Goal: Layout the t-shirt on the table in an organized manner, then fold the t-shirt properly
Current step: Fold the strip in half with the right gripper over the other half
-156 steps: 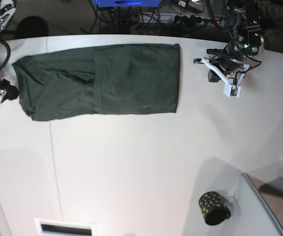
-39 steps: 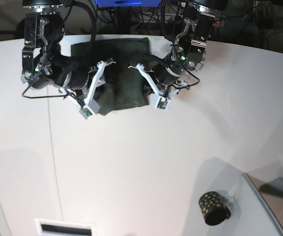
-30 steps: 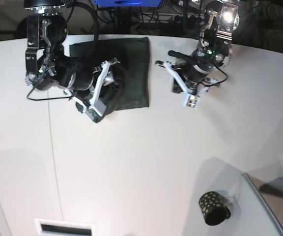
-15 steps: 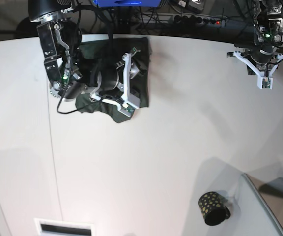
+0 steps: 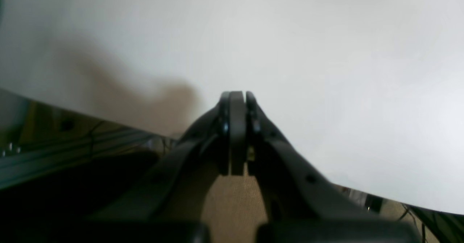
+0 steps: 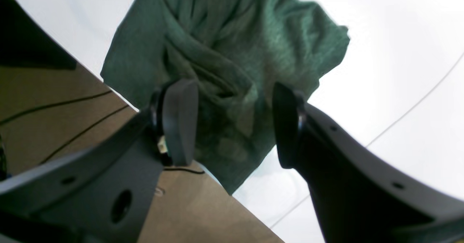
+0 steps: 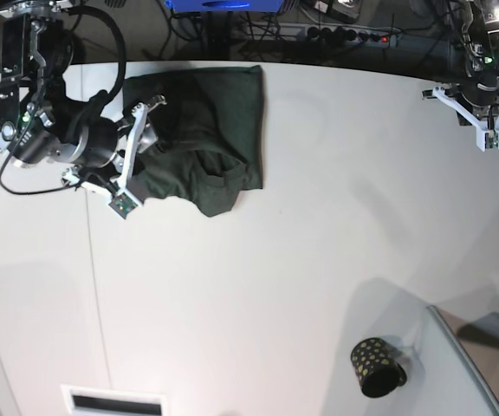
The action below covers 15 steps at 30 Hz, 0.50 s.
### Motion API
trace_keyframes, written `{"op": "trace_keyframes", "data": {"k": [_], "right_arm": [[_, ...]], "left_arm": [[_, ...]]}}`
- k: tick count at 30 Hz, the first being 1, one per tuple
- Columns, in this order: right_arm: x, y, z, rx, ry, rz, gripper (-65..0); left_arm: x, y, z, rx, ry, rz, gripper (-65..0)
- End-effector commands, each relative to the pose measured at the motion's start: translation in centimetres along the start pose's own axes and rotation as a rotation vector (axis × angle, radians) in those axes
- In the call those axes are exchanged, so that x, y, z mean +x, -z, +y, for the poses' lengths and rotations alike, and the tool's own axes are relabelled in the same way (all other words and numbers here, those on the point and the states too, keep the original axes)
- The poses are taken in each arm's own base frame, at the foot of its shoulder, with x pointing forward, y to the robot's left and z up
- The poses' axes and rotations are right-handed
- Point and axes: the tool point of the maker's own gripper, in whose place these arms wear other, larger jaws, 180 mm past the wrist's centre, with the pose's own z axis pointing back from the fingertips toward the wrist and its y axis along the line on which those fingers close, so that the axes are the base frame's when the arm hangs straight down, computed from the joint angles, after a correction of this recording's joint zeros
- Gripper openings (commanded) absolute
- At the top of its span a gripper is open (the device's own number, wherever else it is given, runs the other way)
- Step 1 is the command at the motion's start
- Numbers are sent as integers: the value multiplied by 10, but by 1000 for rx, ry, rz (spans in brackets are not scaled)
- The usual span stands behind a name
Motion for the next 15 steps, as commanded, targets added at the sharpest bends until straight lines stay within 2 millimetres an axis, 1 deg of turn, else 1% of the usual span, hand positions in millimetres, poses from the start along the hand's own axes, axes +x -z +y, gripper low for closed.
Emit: {"op": "trace_keyframes", "data": {"k": [1, 3, 4, 6, 8, 10, 13, 14, 15], "right_arm": [[12, -5, -2, -2, -12, -52, -303], [14, -4, -3, -2, -10, -69, -270], [11, -2, -3, 3, -1, -62, -264], [3, 6, -4, 18, 20, -37, -266], [-10, 16, -4, 38, 50, 3, -266], [-16, 22, -3, 51, 67, 20, -266], [-14, 22, 1, 60, 67, 0, -269], [-16, 21, 2, 62, 66, 5, -281], [-17, 21, 4, 64, 67, 6, -311]], "left_arm": [[11, -2, 7, 16, 13, -35, -650], [12, -2, 7, 16, 13, -36, -650], [12, -2, 7, 16, 13, -36, -650], [11, -2, 7, 16, 11, -36, -650], [11, -2, 7, 16, 11, -36, -650], [10, -2, 7, 16, 12, -31, -650], [9, -2, 7, 16, 13, -30, -650], [9, -2, 7, 16, 13, -30, -650], [8, -2, 7, 16, 12, -28, -650]]}}
